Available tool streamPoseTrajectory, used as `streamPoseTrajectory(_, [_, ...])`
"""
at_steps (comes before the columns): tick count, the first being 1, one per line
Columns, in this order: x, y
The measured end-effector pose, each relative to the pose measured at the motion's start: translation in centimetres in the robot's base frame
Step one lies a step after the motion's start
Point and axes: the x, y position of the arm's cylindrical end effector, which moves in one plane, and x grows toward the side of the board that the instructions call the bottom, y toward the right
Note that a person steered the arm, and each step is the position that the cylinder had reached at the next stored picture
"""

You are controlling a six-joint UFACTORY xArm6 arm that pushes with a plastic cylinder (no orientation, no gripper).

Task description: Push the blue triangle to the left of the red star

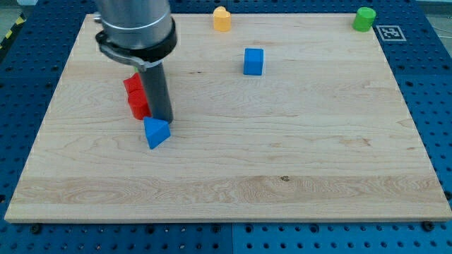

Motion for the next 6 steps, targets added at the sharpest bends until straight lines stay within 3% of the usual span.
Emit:
streamPoseTrajectory(3, [5.4,4.6])
streamPoseTrajectory(6, [7.5,1.2])
